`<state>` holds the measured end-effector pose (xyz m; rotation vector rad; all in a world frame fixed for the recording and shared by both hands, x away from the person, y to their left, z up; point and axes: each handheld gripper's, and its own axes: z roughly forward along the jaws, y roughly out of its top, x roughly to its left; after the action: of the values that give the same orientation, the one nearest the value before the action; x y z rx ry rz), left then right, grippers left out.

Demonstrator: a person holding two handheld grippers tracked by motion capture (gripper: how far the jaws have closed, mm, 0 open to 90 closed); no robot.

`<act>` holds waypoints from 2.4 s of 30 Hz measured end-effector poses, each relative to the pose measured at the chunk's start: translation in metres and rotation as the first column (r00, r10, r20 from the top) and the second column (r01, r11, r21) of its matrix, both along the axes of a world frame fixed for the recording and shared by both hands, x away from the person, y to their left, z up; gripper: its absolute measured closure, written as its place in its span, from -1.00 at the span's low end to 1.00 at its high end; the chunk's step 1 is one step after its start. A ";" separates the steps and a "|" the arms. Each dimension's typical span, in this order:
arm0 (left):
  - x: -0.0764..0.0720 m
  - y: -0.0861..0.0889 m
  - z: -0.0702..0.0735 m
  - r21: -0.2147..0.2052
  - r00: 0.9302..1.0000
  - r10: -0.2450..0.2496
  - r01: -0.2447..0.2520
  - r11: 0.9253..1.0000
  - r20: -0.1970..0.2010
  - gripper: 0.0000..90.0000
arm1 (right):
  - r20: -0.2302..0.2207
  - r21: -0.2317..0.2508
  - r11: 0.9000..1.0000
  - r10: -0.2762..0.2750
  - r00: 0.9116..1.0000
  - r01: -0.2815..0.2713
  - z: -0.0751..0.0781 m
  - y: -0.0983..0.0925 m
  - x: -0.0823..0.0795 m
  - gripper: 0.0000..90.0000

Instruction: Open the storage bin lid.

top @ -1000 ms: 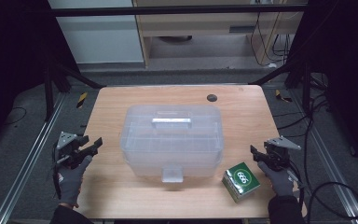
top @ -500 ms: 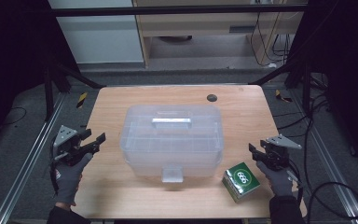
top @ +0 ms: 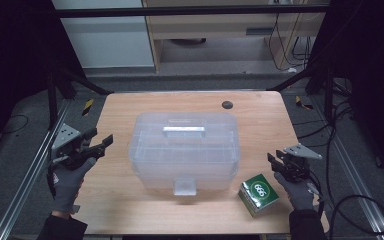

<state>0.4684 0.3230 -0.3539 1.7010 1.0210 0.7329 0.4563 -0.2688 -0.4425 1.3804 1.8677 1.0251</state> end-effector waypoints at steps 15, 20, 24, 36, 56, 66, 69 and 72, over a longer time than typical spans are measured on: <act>0.010 -0.019 0.047 0.159 0.990 -0.138 0.132 0.978 0.029 -0.27 | -0.010 0.016 1.000 0.020 1.000 -0.019 -0.005 -0.003 0.003 0.18; 0.012 -0.032 0.056 0.213 0.980 -0.195 0.186 0.959 0.025 -0.28 | -0.022 0.010 1.000 0.023 1.000 -0.023 -0.007 -0.002 0.004 0.14; 0.014 -0.044 0.062 0.253 0.970 -0.241 0.229 0.940 0.019 -0.28 | -0.026 0.009 1.000 0.024 0.999 -0.023 -0.007 -0.002 0.005 0.12; 0.020 -0.076 0.076 0.359 0.938 -0.345 0.328 0.874 -0.016 -0.28 | -0.046 -0.015 0.999 0.048 0.998 -0.048 -0.010 0.002 0.007 0.08; 0.017 -0.127 0.078 0.506 0.882 -0.462 0.440 0.742 -0.090 -0.28 | -0.060 -0.025 0.998 0.048 0.997 -0.049 -0.011 0.003 0.007 0.09; 0.017 -0.153 0.073 0.592 0.871 -0.477 0.447 0.671 -0.118 -0.27 | -0.076 -0.030 0.998 0.049 0.996 -0.052 -0.012 0.004 0.008 0.09; 0.017 -0.160 0.072 0.618 0.869 -0.478 0.447 0.647 -0.128 -0.27 | -0.077 -0.031 0.998 0.050 0.996 -0.053 -0.012 0.004 0.008 0.09; 0.018 -0.165 0.071 0.637 0.872 -0.471 0.440 0.634 -0.133 -0.26 | -0.077 -0.028 0.998 0.051 0.996 -0.054 -0.012 0.004 0.008 0.09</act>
<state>0.4864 0.1577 -0.2832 2.4096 0.2341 0.8295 0.4641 -0.2653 -0.4544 1.3773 1.9769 0.9776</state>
